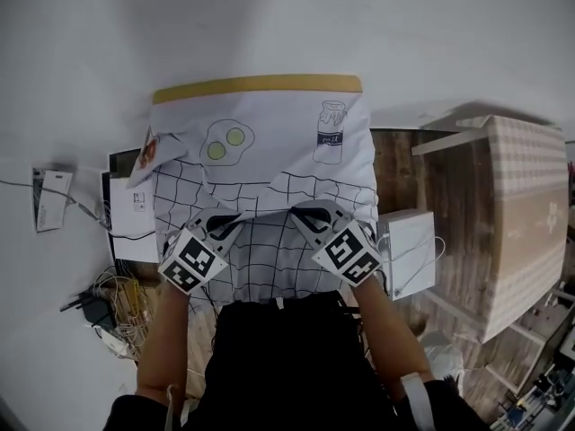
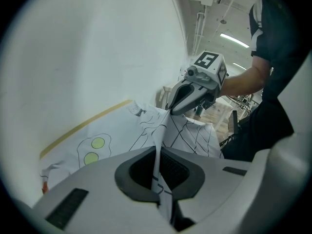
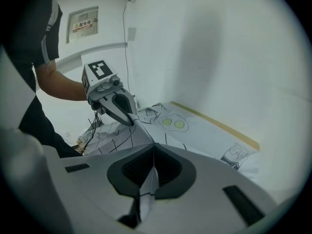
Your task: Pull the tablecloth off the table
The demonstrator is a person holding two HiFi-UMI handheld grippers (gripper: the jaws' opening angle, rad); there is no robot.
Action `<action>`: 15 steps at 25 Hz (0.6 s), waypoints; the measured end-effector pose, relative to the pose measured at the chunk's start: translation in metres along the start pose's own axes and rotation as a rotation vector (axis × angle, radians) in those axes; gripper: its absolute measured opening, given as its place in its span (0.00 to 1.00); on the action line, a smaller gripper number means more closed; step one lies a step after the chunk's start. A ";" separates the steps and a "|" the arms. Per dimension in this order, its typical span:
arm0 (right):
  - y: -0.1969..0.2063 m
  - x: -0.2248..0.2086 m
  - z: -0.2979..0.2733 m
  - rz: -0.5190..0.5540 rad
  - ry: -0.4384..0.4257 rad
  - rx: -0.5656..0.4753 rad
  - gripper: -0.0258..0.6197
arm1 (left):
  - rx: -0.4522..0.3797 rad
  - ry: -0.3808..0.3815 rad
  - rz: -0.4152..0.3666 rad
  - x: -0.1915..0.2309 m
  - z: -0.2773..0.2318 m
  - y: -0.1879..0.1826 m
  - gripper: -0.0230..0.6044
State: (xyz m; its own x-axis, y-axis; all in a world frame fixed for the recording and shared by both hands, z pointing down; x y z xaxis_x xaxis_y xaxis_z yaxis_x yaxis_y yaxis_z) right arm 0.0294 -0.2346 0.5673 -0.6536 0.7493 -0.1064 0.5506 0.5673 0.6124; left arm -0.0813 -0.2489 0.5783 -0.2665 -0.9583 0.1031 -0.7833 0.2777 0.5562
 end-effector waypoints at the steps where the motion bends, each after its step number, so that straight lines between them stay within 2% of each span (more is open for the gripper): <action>1: -0.003 -0.001 0.004 0.001 0.003 -0.005 0.07 | -0.006 -0.007 -0.006 0.001 0.003 -0.004 0.06; 15: -0.047 -0.013 0.056 0.049 0.079 -0.085 0.07 | -0.089 -0.083 -0.044 0.009 0.049 -0.053 0.06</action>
State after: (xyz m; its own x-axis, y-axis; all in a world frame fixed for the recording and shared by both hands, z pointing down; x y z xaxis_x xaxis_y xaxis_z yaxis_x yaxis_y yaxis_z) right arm 0.0410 -0.2517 0.4966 -0.6680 0.7441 -0.0145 0.5390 0.4971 0.6800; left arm -0.0695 -0.2685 0.5094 -0.2809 -0.9597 0.0104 -0.7436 0.2245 0.6298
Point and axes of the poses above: the fingertips, and each gripper's own axes: z backward along the fingers, x to its left, y out of its underside, the point moved 2 cm from there along z, backward along the fingers, and after that the axes turned 11 degrees about x, right-handed, at the moved point
